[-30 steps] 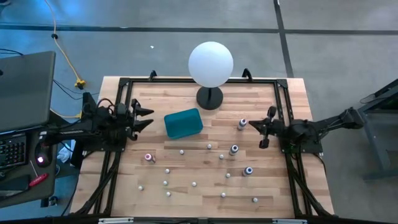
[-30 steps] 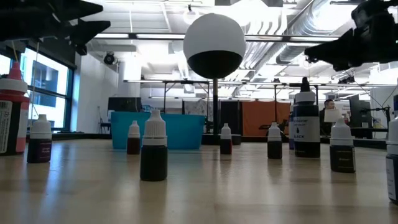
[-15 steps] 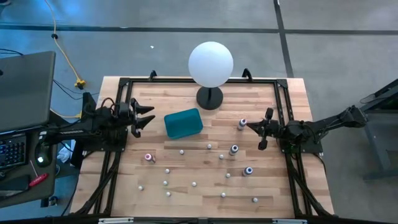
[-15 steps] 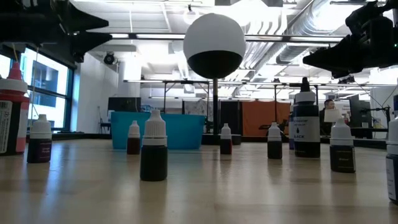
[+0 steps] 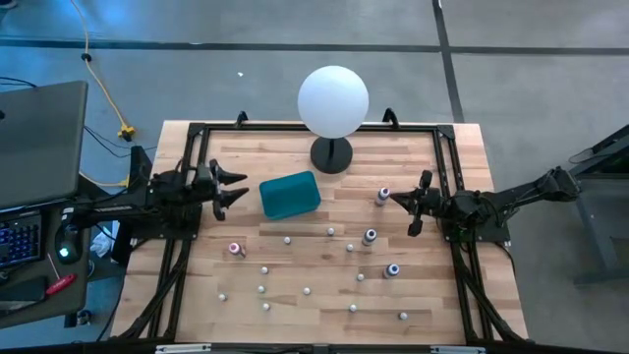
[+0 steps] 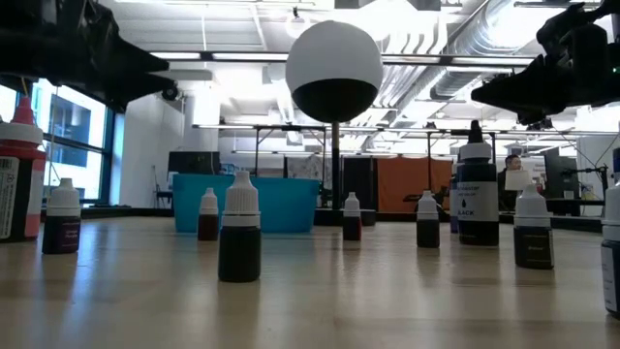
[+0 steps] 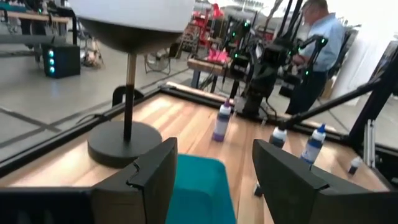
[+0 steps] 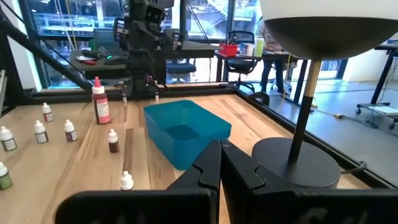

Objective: Pick & Place food coloring
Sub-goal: Put the large purple food coloring bottle into the blue bin

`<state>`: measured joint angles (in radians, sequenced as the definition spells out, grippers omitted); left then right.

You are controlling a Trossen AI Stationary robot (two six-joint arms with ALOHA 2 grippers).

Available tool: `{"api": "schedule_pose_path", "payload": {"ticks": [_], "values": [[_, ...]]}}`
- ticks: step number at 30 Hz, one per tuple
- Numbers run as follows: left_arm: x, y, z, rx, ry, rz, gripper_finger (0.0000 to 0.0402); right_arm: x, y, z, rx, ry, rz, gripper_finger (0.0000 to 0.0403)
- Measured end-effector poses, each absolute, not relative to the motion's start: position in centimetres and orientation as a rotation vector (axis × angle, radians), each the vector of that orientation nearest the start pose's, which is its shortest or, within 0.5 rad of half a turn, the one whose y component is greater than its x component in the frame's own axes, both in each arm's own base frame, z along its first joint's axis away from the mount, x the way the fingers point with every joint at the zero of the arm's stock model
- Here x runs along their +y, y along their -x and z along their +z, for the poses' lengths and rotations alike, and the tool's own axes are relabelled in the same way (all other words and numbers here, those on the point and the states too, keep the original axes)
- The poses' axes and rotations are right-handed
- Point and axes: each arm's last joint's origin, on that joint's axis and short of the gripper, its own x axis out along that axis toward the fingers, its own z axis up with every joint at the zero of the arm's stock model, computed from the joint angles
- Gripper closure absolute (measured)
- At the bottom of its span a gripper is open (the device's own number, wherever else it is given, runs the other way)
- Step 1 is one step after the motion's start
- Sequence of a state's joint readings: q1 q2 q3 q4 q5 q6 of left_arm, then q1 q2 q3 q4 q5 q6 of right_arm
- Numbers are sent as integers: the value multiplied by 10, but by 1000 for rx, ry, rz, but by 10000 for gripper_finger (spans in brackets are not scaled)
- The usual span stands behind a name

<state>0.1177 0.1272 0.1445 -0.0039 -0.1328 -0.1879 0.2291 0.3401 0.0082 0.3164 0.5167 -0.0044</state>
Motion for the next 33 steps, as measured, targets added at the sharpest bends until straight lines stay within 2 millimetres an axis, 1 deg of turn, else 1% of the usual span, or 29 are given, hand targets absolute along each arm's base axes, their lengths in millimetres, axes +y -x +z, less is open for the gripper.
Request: {"api": "schedule_pose_path", "payload": {"ticks": [5,12,15,19,23,27,30,33], "values": [[15,-97,199,3,187,252,195,12,-115,167,20,13,-293,398],[15,-97,195,41,186,255,195,11,-115,165,37,22,-322,376],[15,-97,195,45,186,254,195,12,-115,163,60,36,-286,355],[15,-97,195,44,186,254,195,13,-116,162,66,64,-255,317],[15,-97,195,44,186,254,195,13,-116,165,43,59,-246,273],[15,-97,195,44,186,254,195,13,-116,170,-6,92,-263,235],[15,-97,195,44,186,254,195,12,-115,173,-27,84,-300,225],[15,-97,195,44,186,254,195,11,-115,173,-27,71,-329,227]]}}
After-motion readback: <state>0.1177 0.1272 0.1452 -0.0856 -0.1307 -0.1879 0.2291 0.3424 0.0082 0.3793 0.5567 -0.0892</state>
